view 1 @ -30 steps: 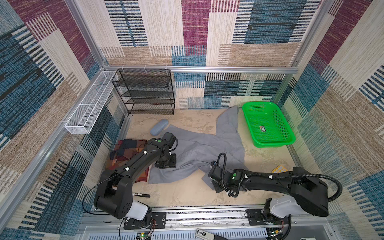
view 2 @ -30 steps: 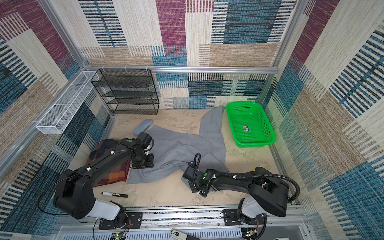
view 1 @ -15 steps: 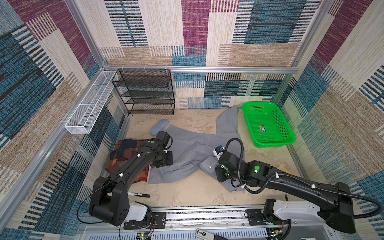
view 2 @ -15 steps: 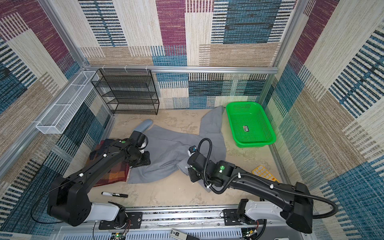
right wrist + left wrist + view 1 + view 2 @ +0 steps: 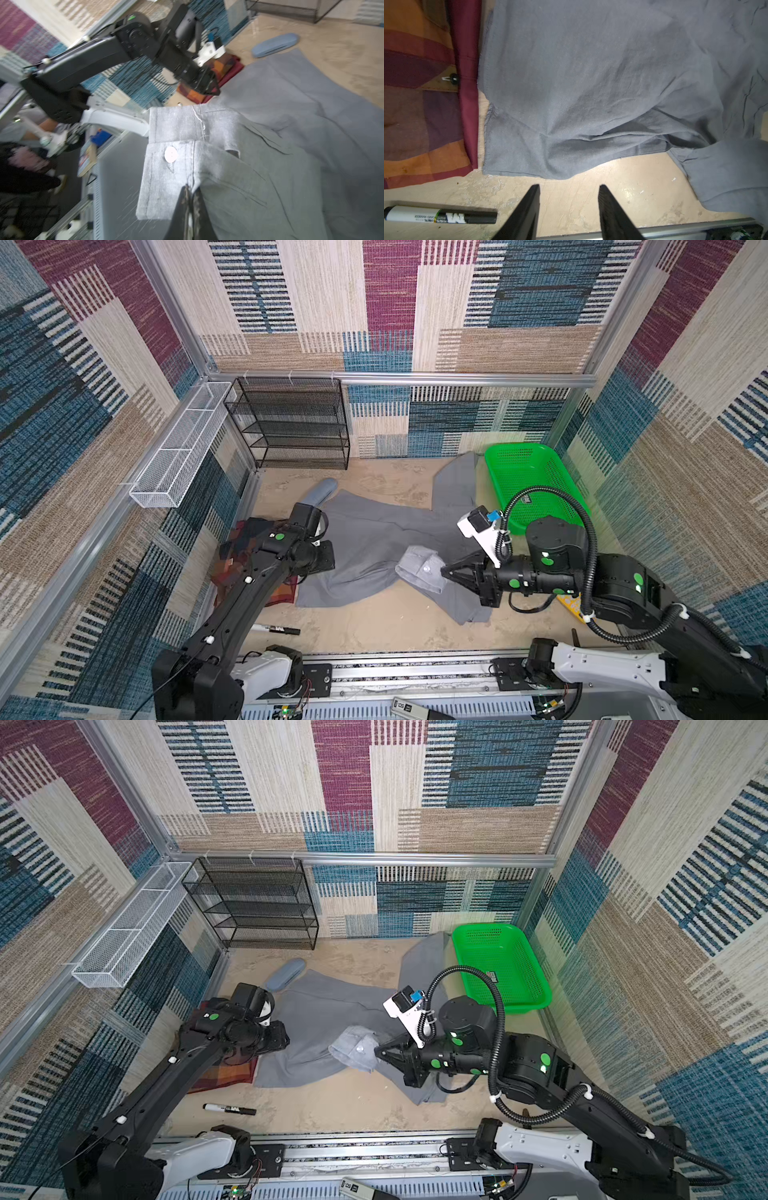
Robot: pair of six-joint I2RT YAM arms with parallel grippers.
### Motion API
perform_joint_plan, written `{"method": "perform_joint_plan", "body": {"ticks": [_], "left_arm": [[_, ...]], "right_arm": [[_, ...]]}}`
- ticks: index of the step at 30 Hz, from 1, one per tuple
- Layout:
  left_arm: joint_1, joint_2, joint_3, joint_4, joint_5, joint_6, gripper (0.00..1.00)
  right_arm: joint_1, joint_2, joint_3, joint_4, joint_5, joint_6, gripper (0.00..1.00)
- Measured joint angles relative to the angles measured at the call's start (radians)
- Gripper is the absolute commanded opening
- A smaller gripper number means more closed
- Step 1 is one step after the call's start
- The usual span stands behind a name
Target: Fold and stack the long sleeve shirts
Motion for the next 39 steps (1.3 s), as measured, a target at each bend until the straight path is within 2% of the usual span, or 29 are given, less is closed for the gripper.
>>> {"method": "perform_joint_plan", "body": {"ticks": [4,7,10,15,17,19,21,24,25,28,31,34,39], "left_arm": [[0.032,-0.041,-0.004,0.0,0.014,0.0,0.5],[0.04,-0.053,-0.013,-0.001,0.026,0.0,0.5],[0.047,-0.055,-0.015,-0.001,0.043,0.0,0.5],[0.058,-0.05,-0.016,0.003,0.046,0.0,0.5],[0.061,-0.038,-0.016,0.008,0.046,0.0,0.5],[0.063,-0.027,-0.016,0.013,0.046,0.0,0.49],[0.063,-0.017,-0.016,0.023,0.047,0.0,0.49],[0.064,0.005,-0.017,0.039,0.052,0.0,0.49],[0.064,0.011,-0.017,0.043,0.054,0.0,0.49],[0.064,0.021,-0.017,0.06,0.064,0.0,0.49],[0.064,0.03,-0.017,0.074,0.072,0.0,0.49],[0.064,0.049,-0.021,0.095,0.075,-0.001,0.49],[0.065,0.067,-0.033,0.109,0.083,-0.002,0.49]], "right_arm": [[0.063,-0.039,-0.205,0.172,-0.199,0.082,0.0],[0.145,0.008,-0.312,0.257,-0.249,0.15,0.0],[0.191,0.111,-0.327,0.331,-0.234,0.194,0.0],[0.196,0.318,-0.32,0.384,-0.114,0.241,0.03],[0.204,0.397,-0.322,0.412,-0.11,0.248,0.18],[0.208,0.445,-0.322,0.406,-0.082,0.258,0.48],[0.195,0.434,-0.322,0.382,-0.048,0.256,0.58],[0.107,0.356,-0.338,0.356,0.028,0.258,0.73],[0.061,0.317,-0.353,0.34,0.069,0.265,0.75],[-0.096,0.228,-0.401,0.298,0.125,0.263,0.74],[-0.258,0.212,-0.441,0.268,0.19,0.247,0.72],[-0.401,0.263,-0.473,0.269,0.213,0.218,0.69],[-0.578,0.418,-0.501,0.324,0.242,0.18,0.66]]}}
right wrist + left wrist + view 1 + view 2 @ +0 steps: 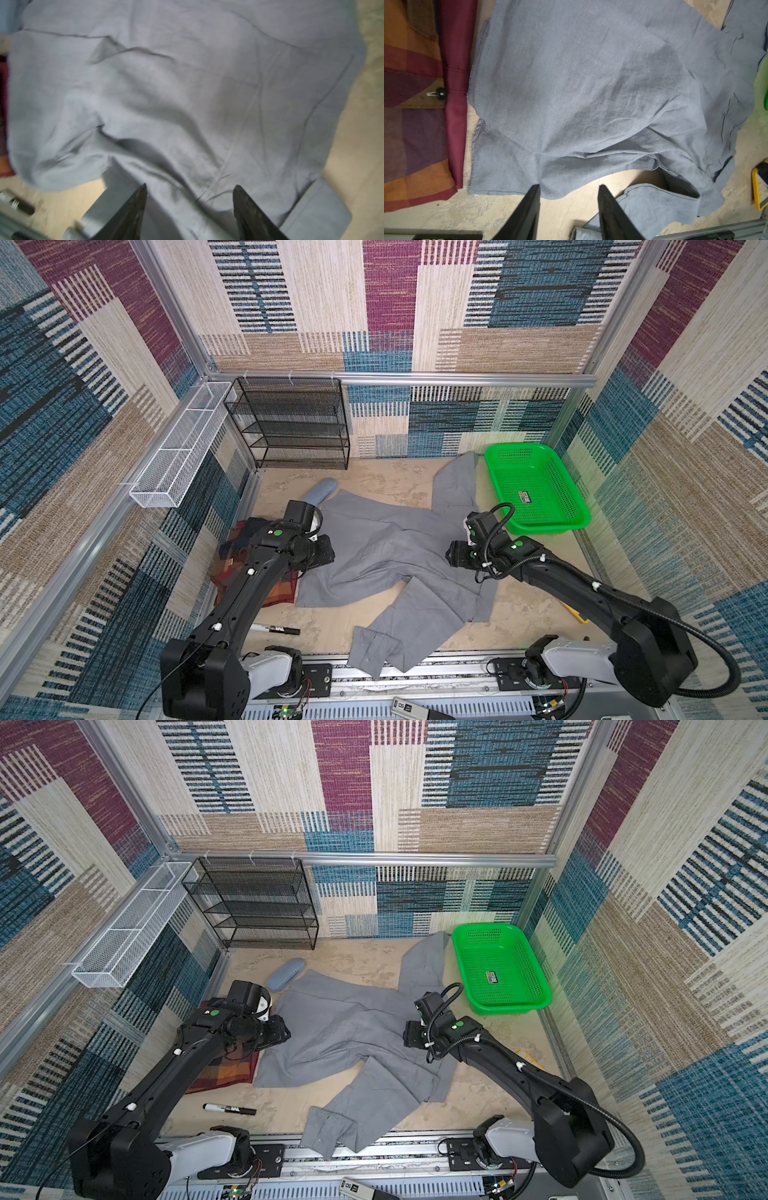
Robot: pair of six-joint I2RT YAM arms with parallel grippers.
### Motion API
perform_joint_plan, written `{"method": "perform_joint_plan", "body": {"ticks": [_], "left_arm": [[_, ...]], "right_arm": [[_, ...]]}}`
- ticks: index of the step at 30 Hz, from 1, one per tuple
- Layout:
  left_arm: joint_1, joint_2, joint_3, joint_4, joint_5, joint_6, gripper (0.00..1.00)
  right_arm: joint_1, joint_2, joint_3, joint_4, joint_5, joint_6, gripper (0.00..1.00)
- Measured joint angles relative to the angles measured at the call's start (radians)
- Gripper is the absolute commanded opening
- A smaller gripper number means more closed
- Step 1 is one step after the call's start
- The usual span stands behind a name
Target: Fold and stack the long sleeve shirts
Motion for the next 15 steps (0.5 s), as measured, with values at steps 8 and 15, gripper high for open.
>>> {"method": "perform_joint_plan", "body": {"ticks": [8,15], "left_arm": [[0.001,0.0,-0.044,0.026,0.018,-0.014,0.49],[0.001,-0.002,-0.069,0.053,0.037,-0.022,0.49]], "right_arm": [[-0.12,0.322,0.115,0.13,0.0,-0.027,0.64],[-0.171,0.571,0.328,0.219,0.049,-0.059,0.64]]}}
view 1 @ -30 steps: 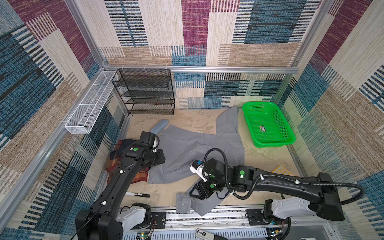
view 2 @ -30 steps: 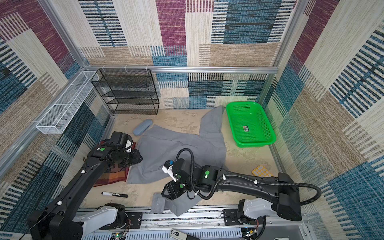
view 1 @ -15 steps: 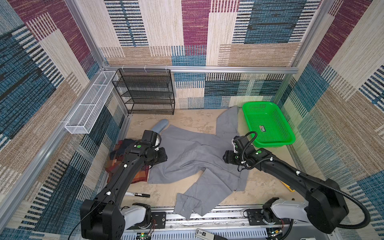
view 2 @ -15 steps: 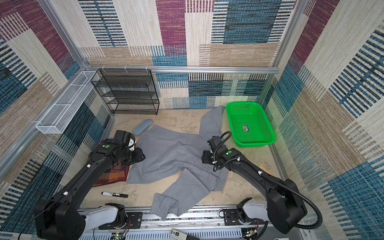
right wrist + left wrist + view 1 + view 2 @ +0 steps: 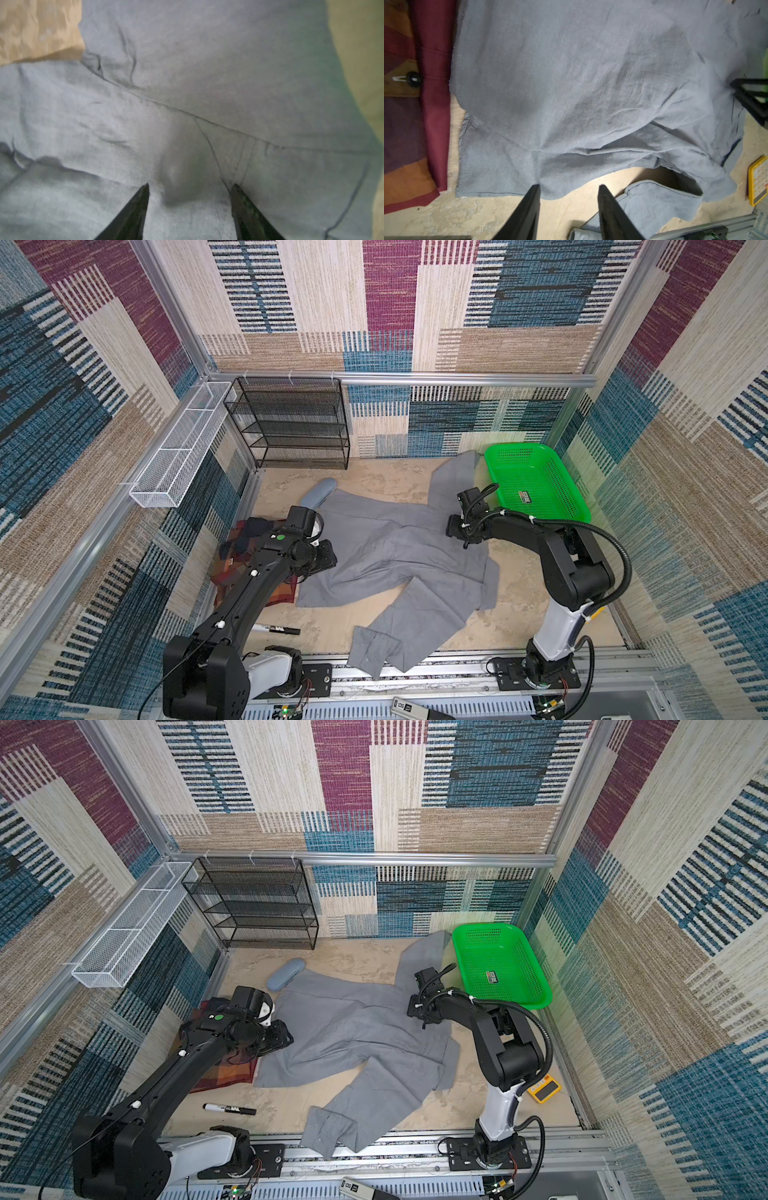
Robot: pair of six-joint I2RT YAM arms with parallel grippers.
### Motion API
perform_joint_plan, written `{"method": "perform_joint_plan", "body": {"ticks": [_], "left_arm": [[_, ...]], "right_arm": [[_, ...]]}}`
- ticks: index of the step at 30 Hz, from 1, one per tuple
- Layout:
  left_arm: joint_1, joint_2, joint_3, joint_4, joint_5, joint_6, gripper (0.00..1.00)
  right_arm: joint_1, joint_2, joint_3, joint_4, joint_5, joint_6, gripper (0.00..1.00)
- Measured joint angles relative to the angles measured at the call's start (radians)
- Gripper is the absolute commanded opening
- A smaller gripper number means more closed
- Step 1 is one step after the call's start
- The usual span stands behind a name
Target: Fold and stack the long sleeve shirts
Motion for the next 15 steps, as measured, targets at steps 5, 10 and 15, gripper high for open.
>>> {"method": "perform_joint_plan", "body": {"ticks": [5,10,15], "left_arm": [[0.001,0.014,-0.011,0.017,0.005,-0.003,0.49],[0.001,0.045,-0.016,0.035,0.008,-0.003,0.49],[0.001,0.059,-0.02,0.041,0.024,-0.003,0.49]], "right_arm": [[-0.047,0.182,0.215,0.074,0.016,-0.023,0.64],[-0.052,0.347,0.48,0.013,0.044,-0.056,0.65],[-0.05,0.297,0.457,-0.055,0.045,-0.064,0.69]]}}
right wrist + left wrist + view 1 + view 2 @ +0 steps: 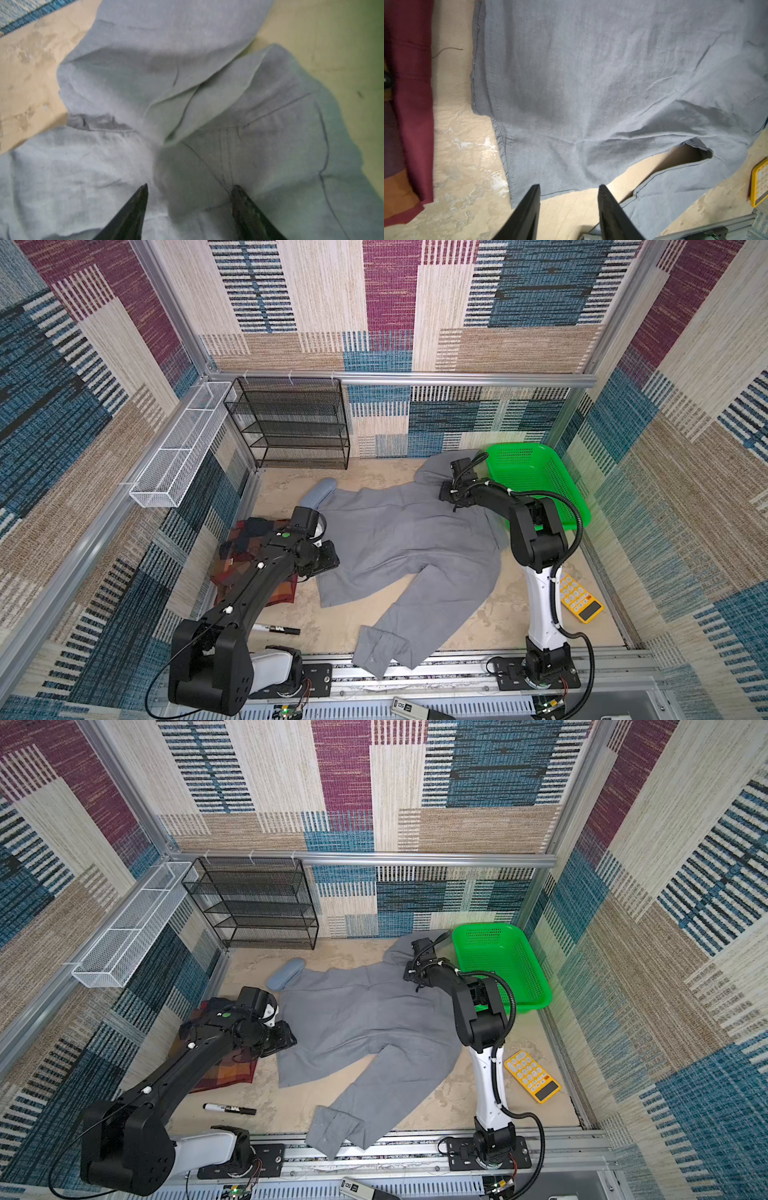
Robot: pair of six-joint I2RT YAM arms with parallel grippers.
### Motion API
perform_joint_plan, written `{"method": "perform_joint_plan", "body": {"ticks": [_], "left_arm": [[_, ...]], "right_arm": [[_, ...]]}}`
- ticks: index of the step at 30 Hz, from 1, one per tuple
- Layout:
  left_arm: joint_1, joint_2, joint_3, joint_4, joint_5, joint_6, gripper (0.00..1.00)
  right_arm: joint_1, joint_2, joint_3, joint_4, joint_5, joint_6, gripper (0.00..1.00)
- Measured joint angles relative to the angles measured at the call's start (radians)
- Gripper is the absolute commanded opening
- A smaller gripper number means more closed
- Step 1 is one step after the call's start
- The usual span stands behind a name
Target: Fold and stack the long sleeve shirts
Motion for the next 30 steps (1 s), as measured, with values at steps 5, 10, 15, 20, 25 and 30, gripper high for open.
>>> {"method": "perform_joint_plan", "body": {"ticks": [5,10,15,20,25,30], "left_arm": [[0.0,-0.051,-0.033,-0.013,0.018,-0.031,0.51],[-0.001,-0.129,-0.127,-0.02,0.048,-0.116,0.52],[-0.005,-0.204,-0.214,-0.039,0.052,-0.199,0.53],[-0.01,-0.219,-0.224,-0.049,-0.002,-0.24,0.55],[-0.018,-0.157,-0.236,-0.047,-0.055,-0.266,0.55],[-0.023,-0.099,-0.237,-0.027,-0.102,-0.275,0.55]], "right_arm": [[0.04,-0.327,-0.29,0.006,0.036,0.011,0.72],[0.201,-0.607,-0.568,0.039,0.023,0.012,0.74],[0.421,-0.797,-0.684,0.009,-0.031,0.011,0.76],[0.67,-0.848,-0.668,-0.027,-0.094,-0.004,0.78],[0.856,-0.819,-0.634,-0.065,-0.095,-0.009,0.8],[1.0,-0.735,-0.571,-0.114,-0.068,-0.039,0.81]]}}
